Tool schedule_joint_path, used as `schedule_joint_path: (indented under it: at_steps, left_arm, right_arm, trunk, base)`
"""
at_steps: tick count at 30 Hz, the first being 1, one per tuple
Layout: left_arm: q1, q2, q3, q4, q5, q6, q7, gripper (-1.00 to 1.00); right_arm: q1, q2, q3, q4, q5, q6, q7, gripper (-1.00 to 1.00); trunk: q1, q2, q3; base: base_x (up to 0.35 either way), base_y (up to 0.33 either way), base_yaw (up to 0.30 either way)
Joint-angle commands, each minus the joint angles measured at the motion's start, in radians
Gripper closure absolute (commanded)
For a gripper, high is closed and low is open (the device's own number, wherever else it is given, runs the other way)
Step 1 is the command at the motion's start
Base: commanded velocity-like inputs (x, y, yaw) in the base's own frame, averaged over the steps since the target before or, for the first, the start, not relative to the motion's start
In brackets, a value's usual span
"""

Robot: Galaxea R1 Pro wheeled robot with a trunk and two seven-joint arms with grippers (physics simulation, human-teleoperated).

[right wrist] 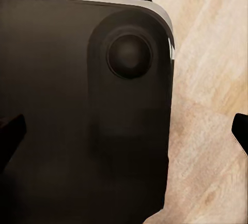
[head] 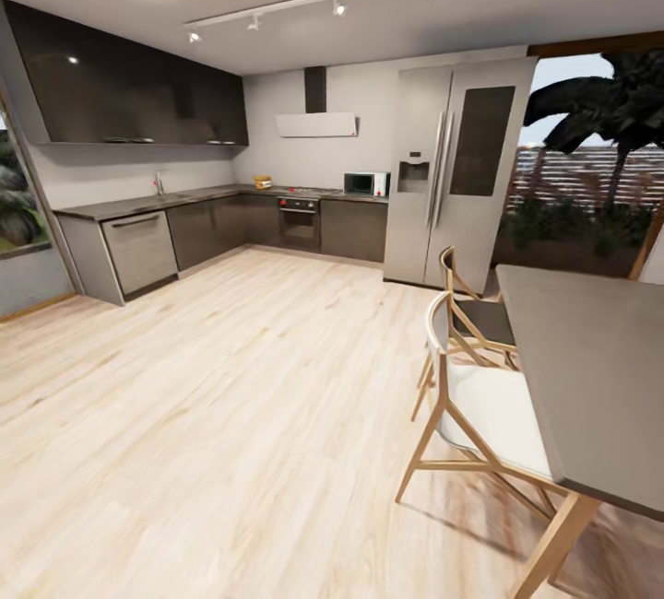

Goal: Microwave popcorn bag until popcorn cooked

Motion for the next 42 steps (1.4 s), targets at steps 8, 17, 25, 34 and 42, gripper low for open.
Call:
schedule_joint_path:
  at_steps: [8, 17, 25, 34, 42]
  left_arm:
    - [0.0, -0.001, -0.001, 0.0, 0.012, -0.002, 0.001, -1.0]
    - [0.0, -0.001, -0.001, 0.0, 0.009, -0.002, 0.0, -1.0]
    - [0.0, -0.001, -0.001, 0.0, 0.011, -0.002, 0.0, -1.0]
    - [0.0, -0.001, -0.004, 0.0, 0.014, 0.012, 0.0, -1.0]
    - [0.0, -0.001, -0.004, 0.0, 0.012, 0.013, 0.0, -1.0]
  right_arm:
    - [0.0, 0.0, 0.001, 0.0, 0.001, -0.004, 0.0, -1.0]
    - [0.0, 0.0, 0.001, 0.0, 0.001, -0.004, 0.0, -1.0]
    - [0.0, 0.0, 0.001, 0.0, 0.001, -0.001, 0.001, -1.0]
    - [0.0, 0.0, 0.004, 0.0, 0.002, 0.002, 0.002, -1.0]
    - [0.0, 0.0, 0.004, 0.0, 0.004, 0.002, 0.001, -1.0]
  trunk:
    - [0.0, 0.0, -0.001]
    - [0.0, 0.0, -0.001]
    - [0.0, 0.0, -0.001]
    - [0.0, 0.0, -0.001]
    - [0.0, 0.0, -0.001]
  base:
    - [0.0, 0.0, 0.286]
    - [0.0, 0.0, 0.286]
    - [0.026, 0.0, 0.228]
    - [0.301, 0.0, 0.008]
    - [0.325, 0.0, 0.0]
